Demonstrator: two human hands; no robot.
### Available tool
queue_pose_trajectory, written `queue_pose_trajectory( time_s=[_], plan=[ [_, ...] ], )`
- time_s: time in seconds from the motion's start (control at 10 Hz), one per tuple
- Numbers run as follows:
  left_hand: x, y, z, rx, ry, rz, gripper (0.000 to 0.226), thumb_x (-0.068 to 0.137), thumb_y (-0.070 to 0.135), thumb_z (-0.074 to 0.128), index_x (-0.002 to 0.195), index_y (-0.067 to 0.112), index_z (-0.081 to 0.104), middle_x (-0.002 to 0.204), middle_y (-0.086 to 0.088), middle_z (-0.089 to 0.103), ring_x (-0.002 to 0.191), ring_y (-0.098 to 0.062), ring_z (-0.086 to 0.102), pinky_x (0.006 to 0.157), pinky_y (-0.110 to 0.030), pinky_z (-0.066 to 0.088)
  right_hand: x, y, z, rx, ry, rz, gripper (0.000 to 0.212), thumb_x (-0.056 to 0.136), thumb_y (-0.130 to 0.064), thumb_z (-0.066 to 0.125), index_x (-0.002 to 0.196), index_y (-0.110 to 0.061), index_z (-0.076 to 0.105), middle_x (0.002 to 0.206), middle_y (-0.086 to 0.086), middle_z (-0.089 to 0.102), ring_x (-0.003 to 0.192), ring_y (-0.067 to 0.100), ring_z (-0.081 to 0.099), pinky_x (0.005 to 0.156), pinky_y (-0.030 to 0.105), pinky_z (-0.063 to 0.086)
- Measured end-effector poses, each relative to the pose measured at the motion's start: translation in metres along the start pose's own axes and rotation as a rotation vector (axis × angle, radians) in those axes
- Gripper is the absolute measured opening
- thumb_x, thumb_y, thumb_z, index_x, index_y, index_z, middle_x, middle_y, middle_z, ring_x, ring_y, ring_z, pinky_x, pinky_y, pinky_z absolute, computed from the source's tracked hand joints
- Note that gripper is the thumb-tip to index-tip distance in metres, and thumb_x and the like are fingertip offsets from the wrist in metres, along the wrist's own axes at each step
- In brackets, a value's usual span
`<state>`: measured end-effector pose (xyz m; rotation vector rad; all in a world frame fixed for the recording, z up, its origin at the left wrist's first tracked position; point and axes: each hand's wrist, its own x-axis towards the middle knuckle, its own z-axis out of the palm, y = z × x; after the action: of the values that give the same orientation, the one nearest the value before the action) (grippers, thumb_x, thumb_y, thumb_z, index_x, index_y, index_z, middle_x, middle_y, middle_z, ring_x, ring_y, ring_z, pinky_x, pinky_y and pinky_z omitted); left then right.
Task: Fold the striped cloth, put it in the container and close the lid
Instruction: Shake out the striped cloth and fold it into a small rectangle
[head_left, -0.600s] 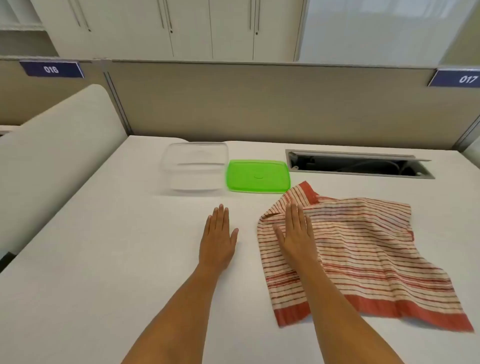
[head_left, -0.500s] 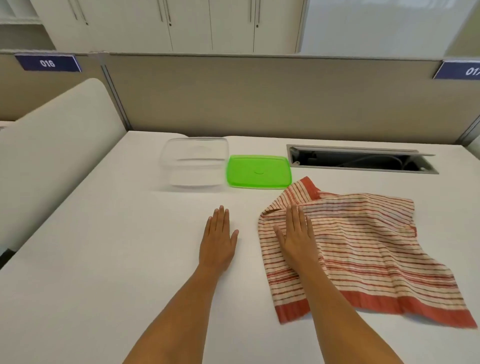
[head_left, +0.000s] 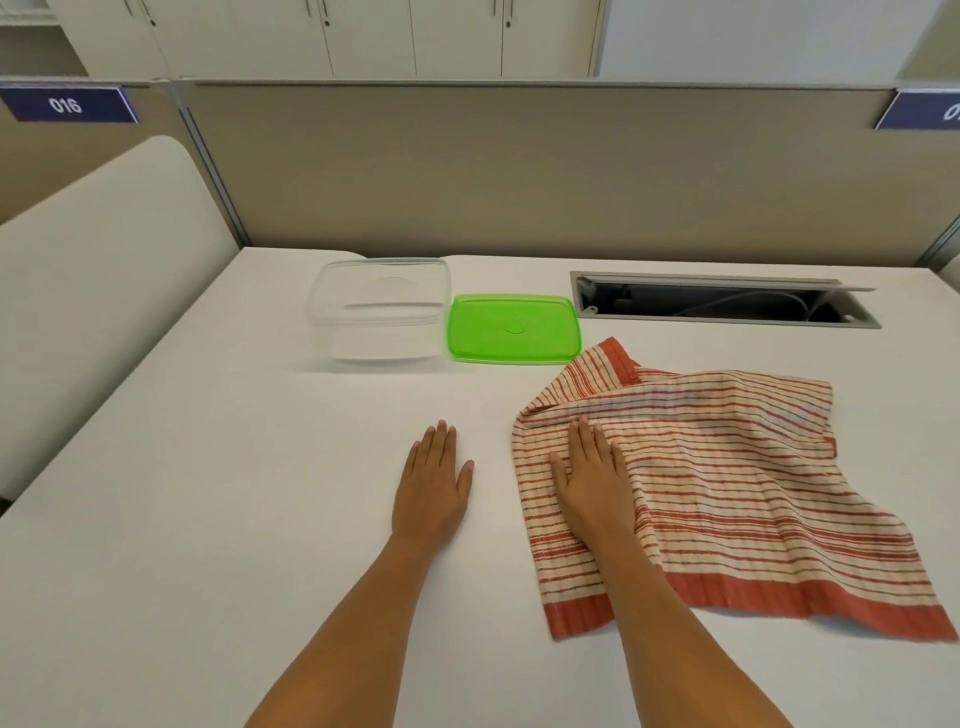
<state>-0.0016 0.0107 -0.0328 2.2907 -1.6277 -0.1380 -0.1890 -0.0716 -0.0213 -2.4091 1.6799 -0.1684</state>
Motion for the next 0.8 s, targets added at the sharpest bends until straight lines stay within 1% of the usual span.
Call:
queue_pose_trajectory(
  time_s=[0.3, 0.6, 0.7, 0.8],
  plan=[
    [0.000, -0.001, 0.002, -0.016, 0.009, -0.003, 0.058, 0.098, 0.038, 0.025, 0.149, 0.015, 0.011, 0.160, -0.001, 0.011, 0.147, -0.014, 0.007, 0.118, -0.027, 0.000, 0.001, 0.001, 0.003, -0.009, 0.003, -0.006, 0.061, 0.098, -0.046, 0.011, 0.151, -0.017, 0.002, 0.161, 0.002, 0.002, 0.148, 0.017, 0.001, 0.122, 0.037, 0.001],
    [0.003, 0.010, -0.002, 0.005, 0.021, -0.029, 0.051, 0.098, 0.032, 0.027, 0.147, 0.015, 0.023, 0.158, -0.006, 0.019, 0.146, -0.020, 0.015, 0.120, -0.034, 0.009, 0.002, 0.003, 0.004, -0.009, 0.006, -0.008, 0.061, 0.098, -0.046, 0.013, 0.151, -0.017, 0.003, 0.161, 0.001, 0.003, 0.148, 0.017, 0.002, 0.121, 0.036, 0.000],
    [0.006, 0.021, -0.002, -0.028, 0.002, -0.025, 0.050, 0.099, 0.034, 0.027, 0.146, 0.017, 0.026, 0.158, -0.005, 0.020, 0.146, -0.019, 0.015, 0.120, -0.034, 0.008, 0.002, 0.003, 0.004, -0.009, -0.001, -0.008, 0.061, 0.098, -0.046, 0.013, 0.151, -0.017, 0.002, 0.161, 0.001, 0.003, 0.148, 0.017, 0.002, 0.121, 0.037, 0.001],
    [0.011, 0.038, -0.001, -0.125, -0.033, -0.015, 0.050, 0.098, 0.038, 0.029, 0.144, 0.019, 0.030, 0.157, -0.004, 0.021, 0.146, -0.019, 0.015, 0.120, -0.035, 0.007, 0.003, 0.003, 0.003, -0.006, -0.001, -0.004, 0.061, 0.098, -0.046, 0.013, 0.151, -0.017, 0.003, 0.161, 0.001, 0.004, 0.148, 0.017, 0.003, 0.121, 0.037, 0.002]
  ],
)
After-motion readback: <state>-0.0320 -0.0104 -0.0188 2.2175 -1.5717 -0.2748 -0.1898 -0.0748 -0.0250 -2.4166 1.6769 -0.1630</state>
